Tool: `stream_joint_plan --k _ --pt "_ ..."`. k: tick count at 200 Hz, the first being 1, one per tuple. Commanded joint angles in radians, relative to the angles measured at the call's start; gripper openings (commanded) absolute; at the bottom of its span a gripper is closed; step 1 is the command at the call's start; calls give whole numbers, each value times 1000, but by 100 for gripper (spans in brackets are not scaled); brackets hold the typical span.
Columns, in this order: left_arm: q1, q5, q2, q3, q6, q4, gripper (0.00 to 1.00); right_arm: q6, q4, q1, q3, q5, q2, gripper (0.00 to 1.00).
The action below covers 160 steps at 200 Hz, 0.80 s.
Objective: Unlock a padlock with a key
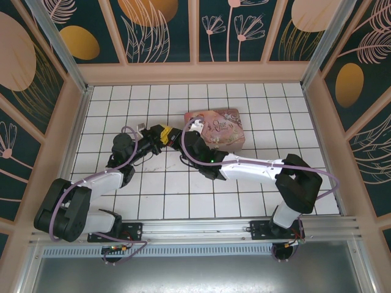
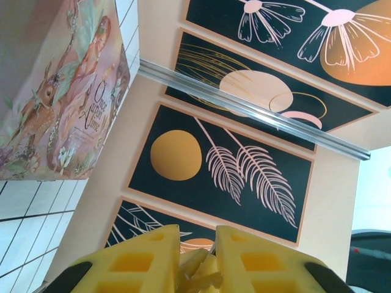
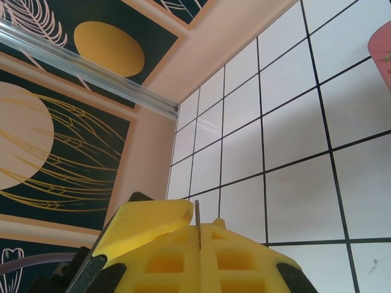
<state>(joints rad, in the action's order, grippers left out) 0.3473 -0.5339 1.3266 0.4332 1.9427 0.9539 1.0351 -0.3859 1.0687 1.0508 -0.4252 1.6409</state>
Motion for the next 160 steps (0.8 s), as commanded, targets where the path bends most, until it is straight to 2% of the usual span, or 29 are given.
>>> stream_joint_plan --k 1,124,160 --pt "4 20 -19 -2 -19 -10 21 18 -11 5 -22 -26 -38 0" --pt "4 30 -23 -2 -45 -44 23 13 -26 5 -28 -25 -56 0" --pt "4 28 -24 -2 -47 -44 21 9 -25 5 -10 -22 -43 0"
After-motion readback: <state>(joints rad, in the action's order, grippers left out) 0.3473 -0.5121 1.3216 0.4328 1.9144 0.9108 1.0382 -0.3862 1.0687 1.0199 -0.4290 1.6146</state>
